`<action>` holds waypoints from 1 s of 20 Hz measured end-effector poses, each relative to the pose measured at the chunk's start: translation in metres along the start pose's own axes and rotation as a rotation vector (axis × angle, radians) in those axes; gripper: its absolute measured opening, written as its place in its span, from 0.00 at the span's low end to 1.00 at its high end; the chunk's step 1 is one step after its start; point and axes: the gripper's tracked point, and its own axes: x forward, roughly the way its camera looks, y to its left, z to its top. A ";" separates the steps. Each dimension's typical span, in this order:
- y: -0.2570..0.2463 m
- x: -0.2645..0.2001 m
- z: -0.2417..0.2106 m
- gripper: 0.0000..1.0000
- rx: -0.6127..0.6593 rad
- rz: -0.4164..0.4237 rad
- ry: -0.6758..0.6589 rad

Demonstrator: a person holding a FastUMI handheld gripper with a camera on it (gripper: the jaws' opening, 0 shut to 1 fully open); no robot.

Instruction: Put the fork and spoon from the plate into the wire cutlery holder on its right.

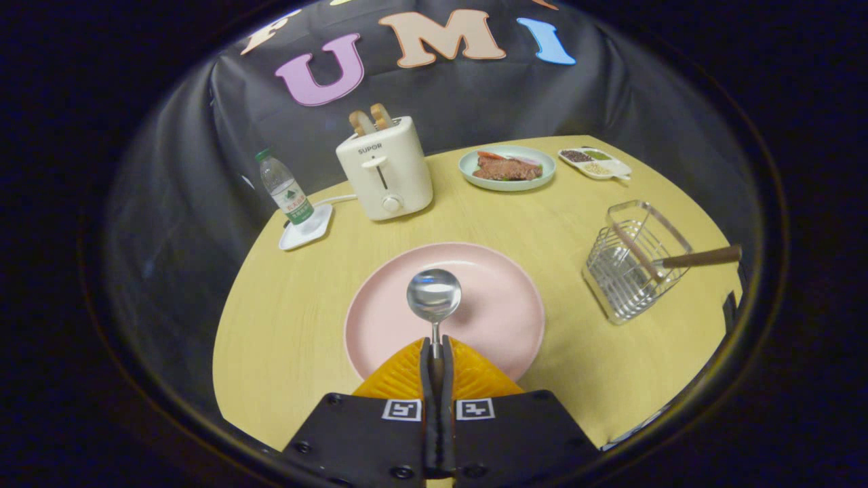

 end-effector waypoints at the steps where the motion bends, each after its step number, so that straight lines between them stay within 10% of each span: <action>1: -0.002 -0.010 0.006 0.05 -0.012 0.009 0.001; 11: -0.096 -0.068 0.093 0.05 -0.084 -0.016 0.060; 20: -0.163 -0.069 0.098 0.05 -0.107 -0.020 0.377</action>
